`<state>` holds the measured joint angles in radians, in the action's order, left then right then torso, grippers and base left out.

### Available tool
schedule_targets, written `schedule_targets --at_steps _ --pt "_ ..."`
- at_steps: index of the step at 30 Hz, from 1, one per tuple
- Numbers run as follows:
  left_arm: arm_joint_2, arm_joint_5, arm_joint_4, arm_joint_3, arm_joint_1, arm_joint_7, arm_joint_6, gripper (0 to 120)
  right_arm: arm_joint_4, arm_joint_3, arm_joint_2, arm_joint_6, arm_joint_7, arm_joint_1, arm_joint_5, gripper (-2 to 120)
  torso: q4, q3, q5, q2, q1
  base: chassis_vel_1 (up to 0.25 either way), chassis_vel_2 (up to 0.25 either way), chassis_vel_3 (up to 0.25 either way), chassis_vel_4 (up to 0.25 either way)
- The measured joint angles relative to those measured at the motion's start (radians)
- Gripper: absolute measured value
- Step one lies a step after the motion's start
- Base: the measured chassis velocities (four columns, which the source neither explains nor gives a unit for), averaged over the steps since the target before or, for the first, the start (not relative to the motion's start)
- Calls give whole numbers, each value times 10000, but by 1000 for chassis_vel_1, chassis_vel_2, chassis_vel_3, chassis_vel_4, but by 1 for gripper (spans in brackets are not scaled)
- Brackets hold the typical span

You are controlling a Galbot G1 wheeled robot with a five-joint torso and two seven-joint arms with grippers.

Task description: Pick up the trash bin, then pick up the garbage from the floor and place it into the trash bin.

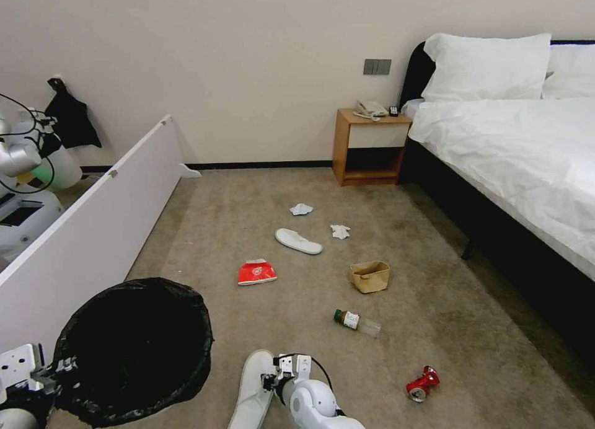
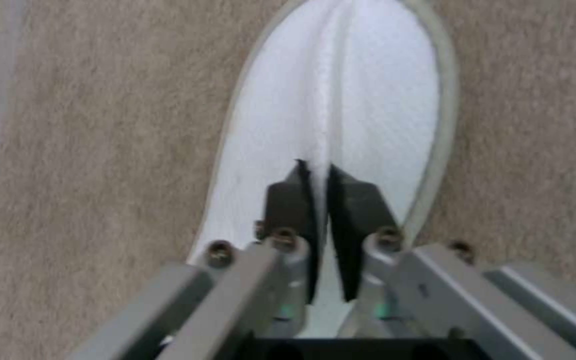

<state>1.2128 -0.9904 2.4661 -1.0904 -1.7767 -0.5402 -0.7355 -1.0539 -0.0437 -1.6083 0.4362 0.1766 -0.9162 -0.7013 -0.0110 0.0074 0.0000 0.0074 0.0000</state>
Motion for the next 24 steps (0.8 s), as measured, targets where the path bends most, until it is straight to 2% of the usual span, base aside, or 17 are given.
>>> schedule_targets --at_steps 1,14,20,23,24 --pt "-5 0 -14 -1 -3 -3 0 3 0 -1 0 0 -3 -13 0 0 1 0 0 1 0 0 0 0 0" --pt "-24 -17 -2 -5 -68 2 0 3 -200 120 1 -62 -175 -116 2 0 1 0 0 1 -1 0 0 0 0" --pt "-74 -17 124 272 -104 22 0 3 -1215 470 142 -216 -345 -491 431 0 2 0 1 1 -1 0 0 0 0" --pt "-215 -3 169 603 -163 60 0 3 -2746 900 583 -487 -562 -993 1082 0 1 0 2 1 0 0 0 0 0" --pt "-215 -3 169 603 -163 60 0 3 -2746 900 583 -487 -562 -993 1082 0 1 0 2 1 0 0 0 0 0"
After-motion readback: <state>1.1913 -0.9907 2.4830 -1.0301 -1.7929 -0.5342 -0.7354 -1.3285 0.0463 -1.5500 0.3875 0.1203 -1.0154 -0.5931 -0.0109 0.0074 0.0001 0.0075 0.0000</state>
